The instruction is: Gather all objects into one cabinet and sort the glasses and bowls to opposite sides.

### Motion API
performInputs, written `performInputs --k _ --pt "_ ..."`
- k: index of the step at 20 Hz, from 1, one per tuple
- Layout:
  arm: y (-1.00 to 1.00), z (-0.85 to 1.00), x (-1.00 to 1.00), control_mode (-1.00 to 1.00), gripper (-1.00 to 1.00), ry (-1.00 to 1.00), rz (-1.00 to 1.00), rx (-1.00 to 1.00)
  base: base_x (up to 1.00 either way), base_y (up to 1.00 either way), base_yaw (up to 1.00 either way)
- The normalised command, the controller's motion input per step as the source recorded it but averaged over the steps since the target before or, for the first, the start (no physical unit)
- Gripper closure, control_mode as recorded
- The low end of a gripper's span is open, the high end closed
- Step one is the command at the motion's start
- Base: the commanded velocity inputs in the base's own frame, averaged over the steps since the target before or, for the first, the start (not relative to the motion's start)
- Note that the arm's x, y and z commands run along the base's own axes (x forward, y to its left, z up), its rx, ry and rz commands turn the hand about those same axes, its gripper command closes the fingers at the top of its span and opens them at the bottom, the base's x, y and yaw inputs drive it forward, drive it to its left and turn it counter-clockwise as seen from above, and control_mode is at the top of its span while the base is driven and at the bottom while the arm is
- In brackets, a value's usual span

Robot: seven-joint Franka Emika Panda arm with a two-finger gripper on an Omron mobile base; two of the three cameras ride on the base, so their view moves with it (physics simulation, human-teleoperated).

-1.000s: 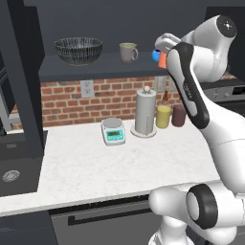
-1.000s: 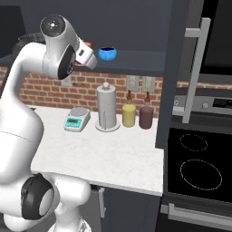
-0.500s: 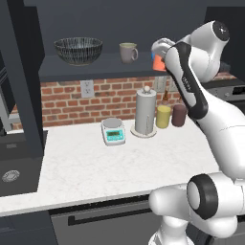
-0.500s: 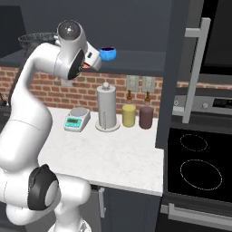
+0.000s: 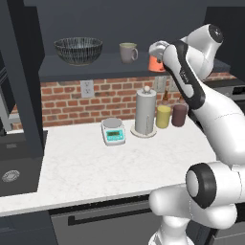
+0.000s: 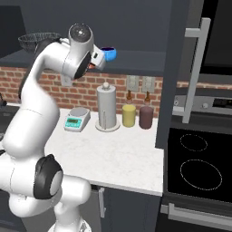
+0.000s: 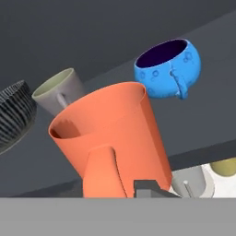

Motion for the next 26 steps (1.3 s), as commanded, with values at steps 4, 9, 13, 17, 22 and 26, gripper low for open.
performInputs --k 4,9,13,17,22,26 --pt "0.0 -0.01 0.42 -1.0 1.0 0.0 0.0 0.0 0.0 0.0 0.0" --pt "0.0 -0.06 0.41 -1.0 1.0 0.0 0.0 0.0 0.0 0.0 0.0" --pt "0.0 -0.22 0.3 -1.0 1.0 0.03 0.0 0.0 0.0 0.0 0.0" --pt "0.0 -0.2 0.24 -1.0 1.0 0.02 0.0 0.0 0.0 0.0 0.0" --pt "0.0 -0.25 0.21 -1.0 1.0 0.02 0.0 0.0 0.0 0.0 0.0" --pt "0.0 -0.34 0.21 -1.0 1.0 0.01 0.0 0.0 0.0 0.0 0.0"
